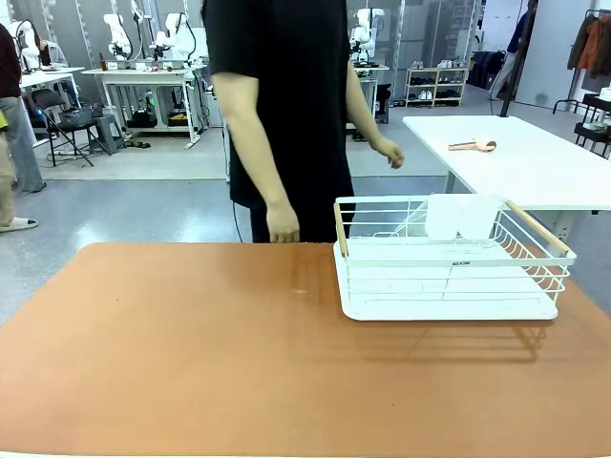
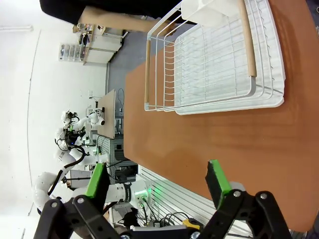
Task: Clean the table.
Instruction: Pick up the Lint Roller when the human hands it over.
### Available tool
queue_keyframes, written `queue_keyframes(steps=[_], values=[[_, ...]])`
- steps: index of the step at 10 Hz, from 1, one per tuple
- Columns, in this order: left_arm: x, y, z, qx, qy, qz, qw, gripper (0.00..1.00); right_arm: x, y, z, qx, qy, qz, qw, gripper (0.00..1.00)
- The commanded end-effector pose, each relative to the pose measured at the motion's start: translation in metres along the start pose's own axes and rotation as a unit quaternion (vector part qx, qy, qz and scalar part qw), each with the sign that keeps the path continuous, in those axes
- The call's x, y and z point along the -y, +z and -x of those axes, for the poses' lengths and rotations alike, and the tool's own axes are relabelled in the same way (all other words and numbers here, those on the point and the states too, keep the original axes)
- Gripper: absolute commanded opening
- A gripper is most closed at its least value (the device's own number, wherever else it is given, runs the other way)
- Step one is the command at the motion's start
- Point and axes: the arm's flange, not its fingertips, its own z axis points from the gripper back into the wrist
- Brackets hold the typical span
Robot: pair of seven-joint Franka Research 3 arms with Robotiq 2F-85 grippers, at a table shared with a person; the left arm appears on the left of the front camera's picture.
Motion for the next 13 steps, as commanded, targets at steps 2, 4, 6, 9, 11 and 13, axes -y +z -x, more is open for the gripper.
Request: queue_keyframes(steps=[2,4,6,9,11,13], values=[[0.0001,0.0016,0.0021,0.005,-0.01,0.013,1.0,1.0,-0.0033,-0.0006,0.002,0.005,0.0,-0.01,1.0,1.0],[0.0001,0.0016,0.0021,0.005,-0.01,0.013,1.0,1.0,-0.0033,-0.0006,0.002,0.005,0.0,-0.01,1.0,1.0],[0.0001,0.0016,0.0021,0.005,-0.01,0.013,1.0,1.0,-0.0033,-0.0006,0.002,0.005,0.0,-0.01,1.0,1.0],[0.0001,0.0016,0.0021,0.005,-0.01,0.013,1.0,1.0,-0.0033,-0.0006,0.002,0.005,0.0,-0.01,1.0,1.0],[0.0001,0.0016,0.0021,0.005,-0.01,0.013,1.0,1.0,-0.0033,-0.0006,0.002,0.005,0.0,-0.01,1.0,1.0],[0.0001,0.0016,0.0021,0.005,-0.01,0.013,1.0,1.0,-0.0033,-0.0006,0.002,0.005,0.0,-0.01,1.0,1.0]])
